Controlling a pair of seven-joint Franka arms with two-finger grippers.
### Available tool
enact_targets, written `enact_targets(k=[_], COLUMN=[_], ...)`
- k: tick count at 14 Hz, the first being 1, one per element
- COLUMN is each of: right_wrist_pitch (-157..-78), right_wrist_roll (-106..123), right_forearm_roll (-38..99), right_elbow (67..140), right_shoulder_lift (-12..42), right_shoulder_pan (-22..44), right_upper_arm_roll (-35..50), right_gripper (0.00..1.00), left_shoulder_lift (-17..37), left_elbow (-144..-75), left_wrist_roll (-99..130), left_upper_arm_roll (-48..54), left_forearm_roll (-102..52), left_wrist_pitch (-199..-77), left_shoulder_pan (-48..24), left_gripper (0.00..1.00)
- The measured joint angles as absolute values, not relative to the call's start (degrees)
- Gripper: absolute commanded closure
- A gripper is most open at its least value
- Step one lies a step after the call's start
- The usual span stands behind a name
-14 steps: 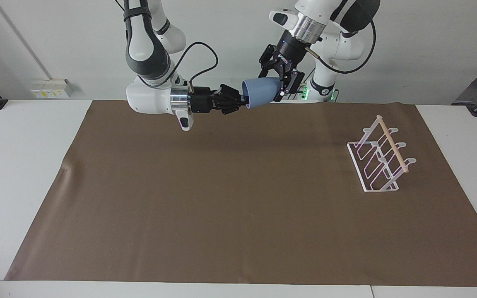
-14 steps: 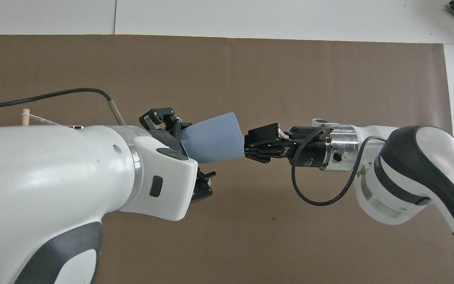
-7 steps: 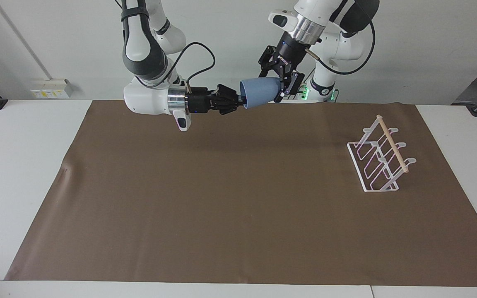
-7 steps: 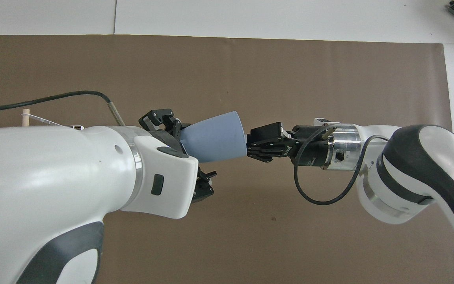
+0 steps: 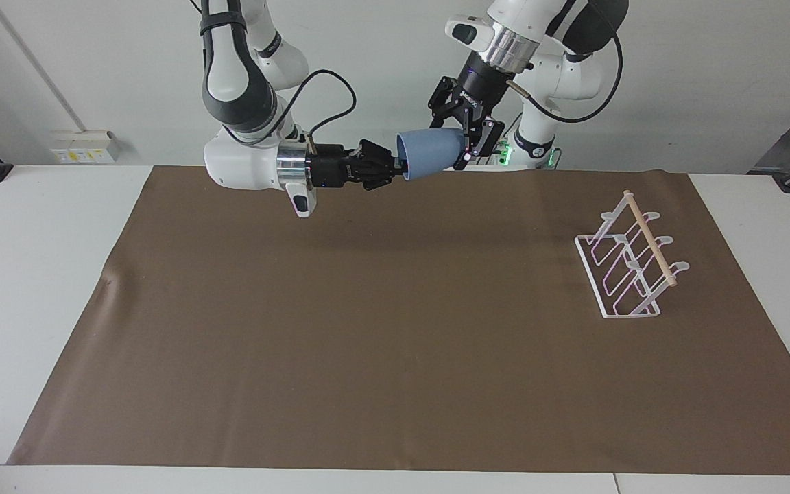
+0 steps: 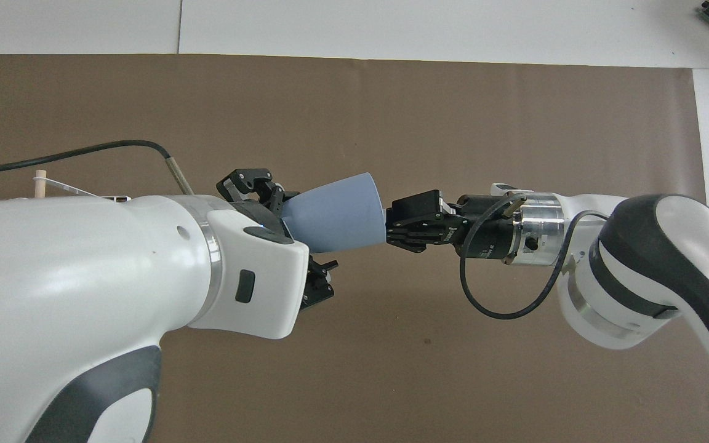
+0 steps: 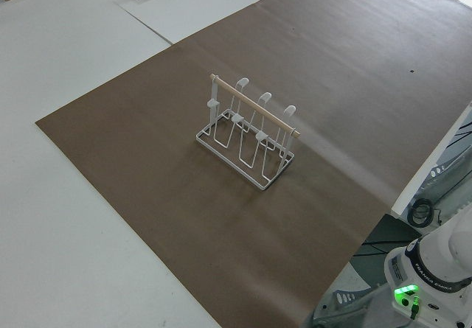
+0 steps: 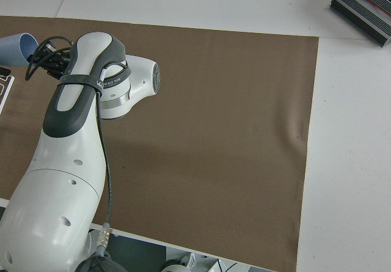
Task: Hang cup on cup holder
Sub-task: 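Open the right gripper and pull it back from the cup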
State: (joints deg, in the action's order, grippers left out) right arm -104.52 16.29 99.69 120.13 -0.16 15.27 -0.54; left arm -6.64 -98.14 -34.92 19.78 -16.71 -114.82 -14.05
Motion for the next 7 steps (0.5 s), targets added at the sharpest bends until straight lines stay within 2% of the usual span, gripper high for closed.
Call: enact_targets(k=[5,6,7], right_wrist_pitch=[-104.4,-104.4,-104.4], right_wrist_roll=[16.3,16.3,16.3], right_forearm_roll=[99.5,99.5,99.5], right_elbow=[120.1,120.1,120.1], right_shoulder_lift=[-0.1,-0.1,-0.1], right_shoulder_pan=[15.2,15.2,15.2], right_upper_arm_roll=[-0.6,-0.6,-0.6], right_gripper=[1.0,0.88,0.61], left_shoulder_lift=[-6.7,-6.7,-6.7], left_elbow=[-98.2,-98.2,-98.2], left_wrist_roll=[-35.0,-35.0,-35.0], left_upper_arm_roll=[19.7,19.7,19.7], left_forearm_roll=[-16.5,-16.5,-16.5], left_wrist_pitch=[-115.0,-115.0,-115.0], left_shoulder_pan=[-14.0,-14.0,-14.0], left_gripper=[1.0,1.0,1.0])
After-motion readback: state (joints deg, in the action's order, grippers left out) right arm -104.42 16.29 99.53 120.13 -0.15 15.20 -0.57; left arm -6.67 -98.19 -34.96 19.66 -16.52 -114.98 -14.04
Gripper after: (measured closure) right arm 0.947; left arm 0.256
